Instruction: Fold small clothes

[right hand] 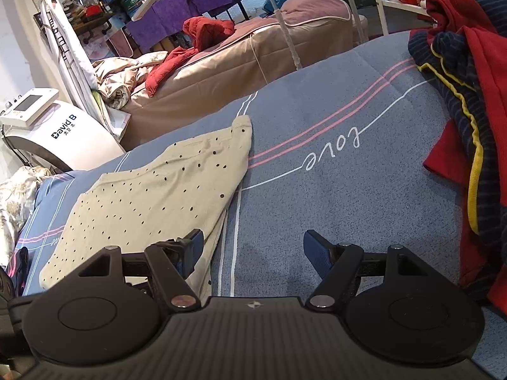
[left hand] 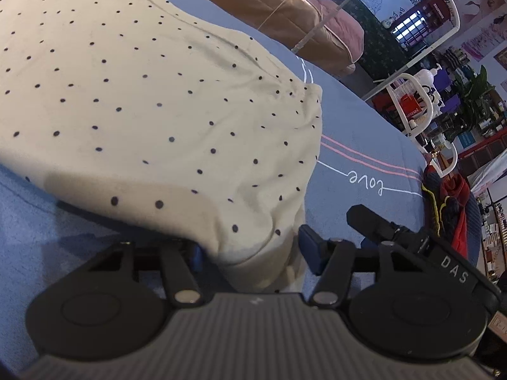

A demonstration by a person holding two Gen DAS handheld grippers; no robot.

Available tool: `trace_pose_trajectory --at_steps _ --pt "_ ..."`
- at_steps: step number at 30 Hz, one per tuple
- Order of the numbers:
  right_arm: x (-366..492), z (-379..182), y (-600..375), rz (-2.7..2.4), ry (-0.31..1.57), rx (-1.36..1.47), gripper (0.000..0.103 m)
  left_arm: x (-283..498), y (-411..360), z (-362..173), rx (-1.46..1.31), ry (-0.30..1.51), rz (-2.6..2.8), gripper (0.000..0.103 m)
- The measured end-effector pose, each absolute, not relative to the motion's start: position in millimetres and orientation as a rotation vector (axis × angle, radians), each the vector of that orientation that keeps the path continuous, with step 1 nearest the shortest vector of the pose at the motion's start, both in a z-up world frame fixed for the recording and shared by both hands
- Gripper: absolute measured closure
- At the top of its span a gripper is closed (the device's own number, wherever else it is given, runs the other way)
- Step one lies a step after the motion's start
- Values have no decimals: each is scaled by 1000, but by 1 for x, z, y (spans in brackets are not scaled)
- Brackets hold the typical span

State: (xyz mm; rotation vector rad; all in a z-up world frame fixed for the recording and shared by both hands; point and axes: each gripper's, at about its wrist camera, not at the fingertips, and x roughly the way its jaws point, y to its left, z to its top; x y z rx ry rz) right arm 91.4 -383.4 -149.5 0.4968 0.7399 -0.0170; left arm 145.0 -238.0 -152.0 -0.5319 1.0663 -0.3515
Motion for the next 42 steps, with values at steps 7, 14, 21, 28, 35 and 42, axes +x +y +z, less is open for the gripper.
trace_pose_trajectory --at_steps 7,14,21,28,35,42 --pt "107 -146 -393 28 745 613 0 169 -202 -140 -831 1097 -401 91" --pt "154 -175 -396 156 842 1049 0 195 -176 -105 -835 993 -399 91" --pt "179 -194 -399 106 789 1360 0 183 -184 -117 -783 1048 -437 91" --pt "197 -197 -400 63 852 1302 70 173 -201 -135 -760 1110 -462 91" --pt "197 -178 -393 29 863 1150 88 174 -187 -142 -828 1126 -467 91" --pt "242 -119 -316 153 869 903 89 181 -104 -148 -1070 1064 -398 91"
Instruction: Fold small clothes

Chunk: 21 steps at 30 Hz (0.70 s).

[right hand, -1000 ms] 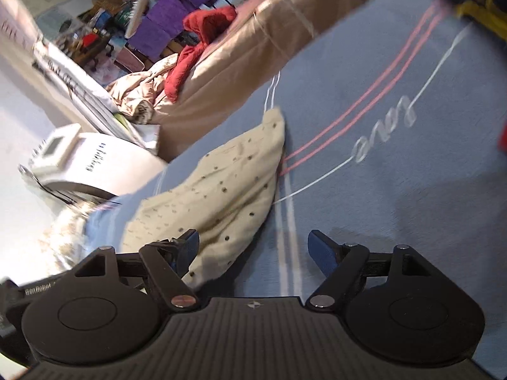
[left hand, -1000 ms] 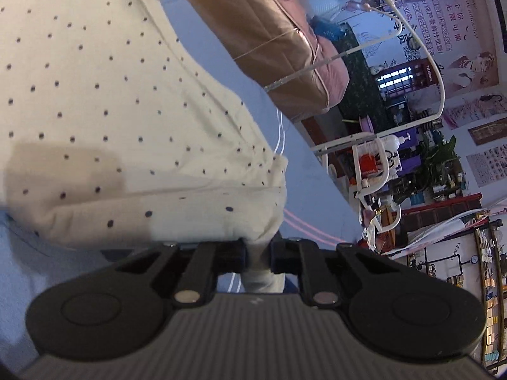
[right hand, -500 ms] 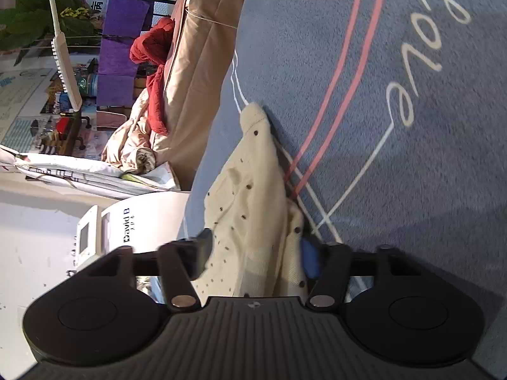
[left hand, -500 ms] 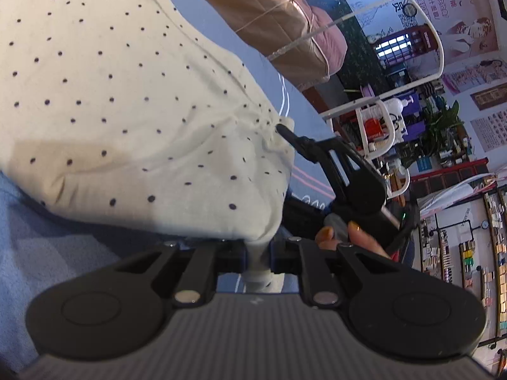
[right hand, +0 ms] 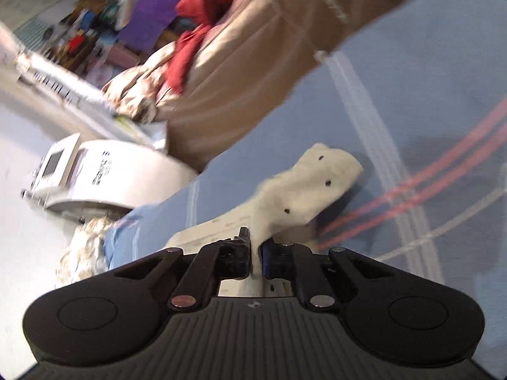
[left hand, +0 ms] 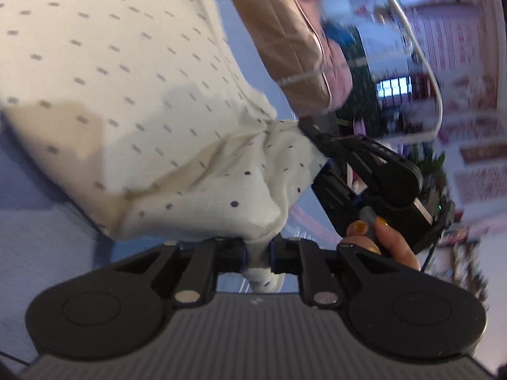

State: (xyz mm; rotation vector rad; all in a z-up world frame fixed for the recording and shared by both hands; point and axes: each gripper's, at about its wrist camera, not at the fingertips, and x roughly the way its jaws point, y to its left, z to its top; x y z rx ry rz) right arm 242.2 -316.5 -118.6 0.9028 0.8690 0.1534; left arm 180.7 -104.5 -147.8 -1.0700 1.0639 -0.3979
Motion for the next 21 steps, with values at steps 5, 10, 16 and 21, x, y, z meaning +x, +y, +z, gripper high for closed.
trace_pose_trajectory --at_steps 5,10,16,21 --pt "298 -107 -218 264 924 821 91 186 -7 -155 -1161 956 -228 91" --pt "328 -123 -115 327 990 772 92 191 76 -168 -1222 895 -81 91" --pt "339 -141 -50 324 1034 615 68 198 113 -177 -1121 907 -6 77" --pt "324 -124 -48 341 917 501 9 186 126 -151 -912 833 57 19"
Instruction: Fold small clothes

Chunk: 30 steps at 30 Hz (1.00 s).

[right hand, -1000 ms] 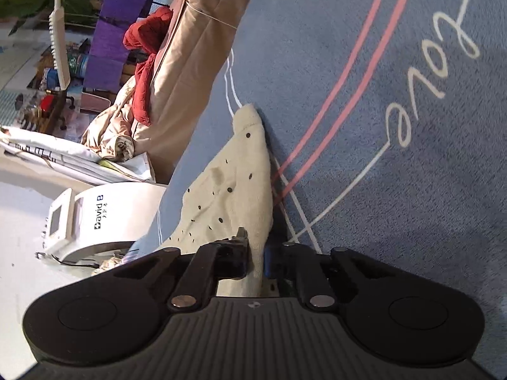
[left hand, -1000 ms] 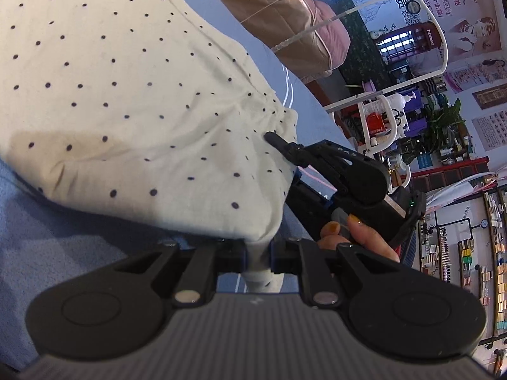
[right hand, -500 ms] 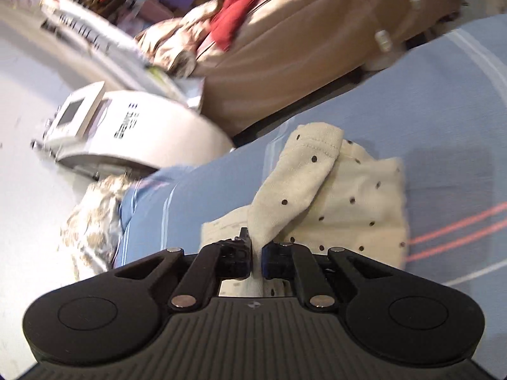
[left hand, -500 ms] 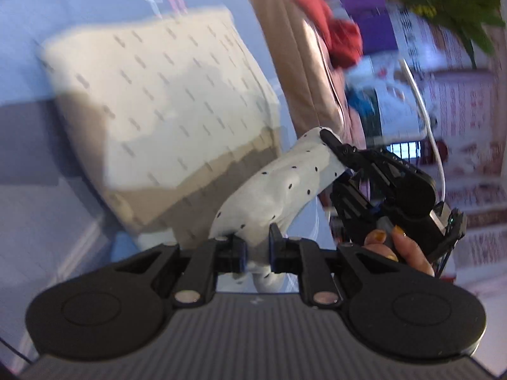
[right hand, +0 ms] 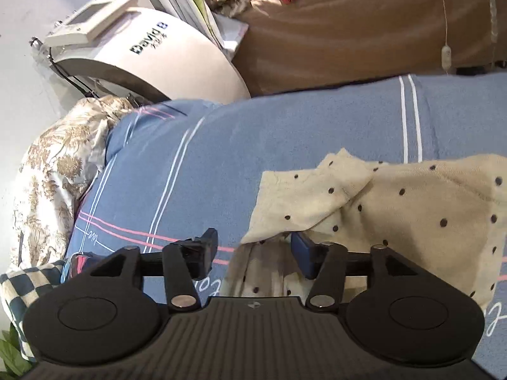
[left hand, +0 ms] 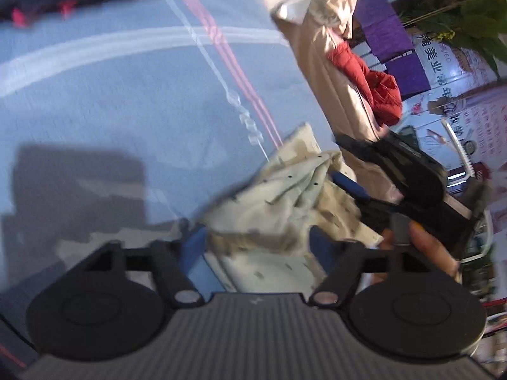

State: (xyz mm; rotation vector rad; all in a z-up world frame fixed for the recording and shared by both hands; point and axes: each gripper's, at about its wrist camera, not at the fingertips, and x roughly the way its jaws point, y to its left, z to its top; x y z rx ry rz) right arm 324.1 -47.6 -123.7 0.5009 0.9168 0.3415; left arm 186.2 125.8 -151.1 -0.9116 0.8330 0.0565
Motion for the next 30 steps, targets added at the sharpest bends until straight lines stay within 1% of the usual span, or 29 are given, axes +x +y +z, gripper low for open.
trace_pose_trajectory --at_steps 1,3,4,5,6,7,8,9,11,13,16,20,22,24,25,26,27,29,30 --pt "319 -117 -52 343 865 506 6 182 129 -142 -845 800 93 12" --pt "311 -104 -62 361 778 504 5 171 139 -120 -719 725 118 13" --pt "308 -99 -65 361 761 480 7 169 140 -109 -669 706 106 15" --pt "305 -95 -68 355 759 439 11 168 138 -101 -627 704 76 23" --pt "301 -93 -71 342 766 379 23 168 134 -97 -595 711 35 28" --pt "297 -93 -72 328 775 315 29 167 129 -93 -565 721 1 38" --pt "292 -94 -73 312 787 253 29 168 122 -90 -538 732 -24 42" --pt "285 -97 -77 295 803 203 29 167 114 -91 -519 745 -53 43" --pt "270 -106 -87 289 831 176 29 162 99 -95 -508 775 -106 51" --pt "249 -116 -98 325 846 204 29 162 85 -101 -508 789 -151 51" --pt "213 -123 -104 407 812 181 36 170 73 -111 -484 800 -145 51" --pt "177 -128 -92 507 764 109 37 196 91 -130 -549 834 -60 50" --pt "172 -138 -87 496 798 104 36 209 102 -142 -569 873 21 49" --pt "170 -152 -83 438 841 40 35 210 115 -151 -593 906 54 49" --pt "168 -156 -83 436 842 31 34 208 122 -155 -615 916 60 46" --pt "168 -157 -86 437 836 45 33 203 128 -156 -640 914 59 46" --pt "168 -155 -89 435 837 71 30 195 135 -155 -673 911 54 44" --pt "172 -148 -102 427 836 168 23 178 144 -154 -747 902 18 32" --pt "175 -145 -112 416 823 230 13 171 147 -156 -795 898 -12 30"
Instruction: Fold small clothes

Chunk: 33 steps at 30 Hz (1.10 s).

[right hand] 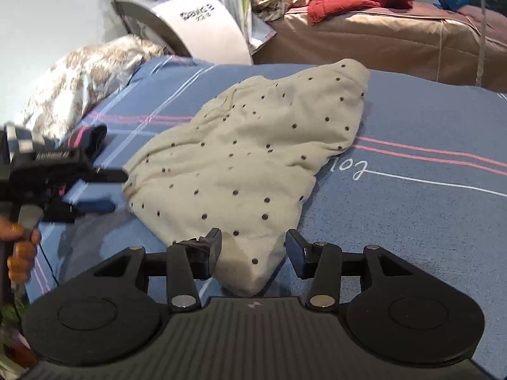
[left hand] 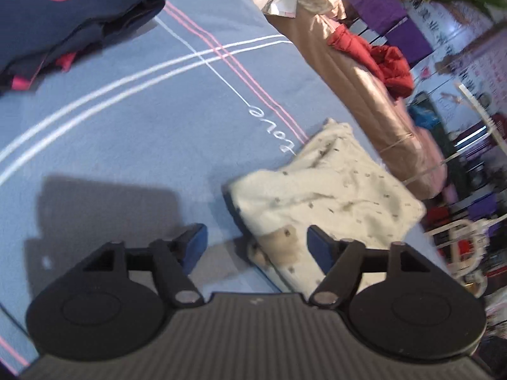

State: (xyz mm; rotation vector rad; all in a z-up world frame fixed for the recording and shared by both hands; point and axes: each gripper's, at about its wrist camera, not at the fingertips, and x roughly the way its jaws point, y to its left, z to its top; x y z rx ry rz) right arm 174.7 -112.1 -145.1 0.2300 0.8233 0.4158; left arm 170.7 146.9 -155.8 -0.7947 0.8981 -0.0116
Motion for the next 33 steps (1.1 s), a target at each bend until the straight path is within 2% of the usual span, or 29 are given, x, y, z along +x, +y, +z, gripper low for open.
trace_pose_trajectory --at_steps 1,4,11,15,20,23,24,26,27,28,33 --pt "178 -143 -122 401 815 291 0 163 150 -160 -871 911 -55 29" --pt "190 -146 -154 348 808 486 0 154 148 -186 -1072 950 -155 29" --pt "200 -169 -178 312 860 726 0 176 130 -208 -1161 866 -168 33" --pt "207 -179 -180 298 865 795 0 196 113 -210 -1127 878 -147 41" --pt "237 -190 -180 291 851 884 0 213 104 -213 -1119 880 -137 61" --pt "258 -194 -174 283 835 907 1 215 105 -216 -1119 877 -155 65" --pt "266 -195 -171 292 832 912 7 215 106 -219 -1121 877 -157 66" --pt "279 -199 -164 305 850 917 29 216 108 -223 -1135 882 -151 71" --pt "285 -203 -162 297 867 925 59 216 109 -225 -1143 884 -150 72" --pt "289 -206 -160 288 881 928 70 217 109 -225 -1142 888 -149 74" --pt "279 -192 -155 267 853 835 82 216 98 -211 -1064 893 -155 82"
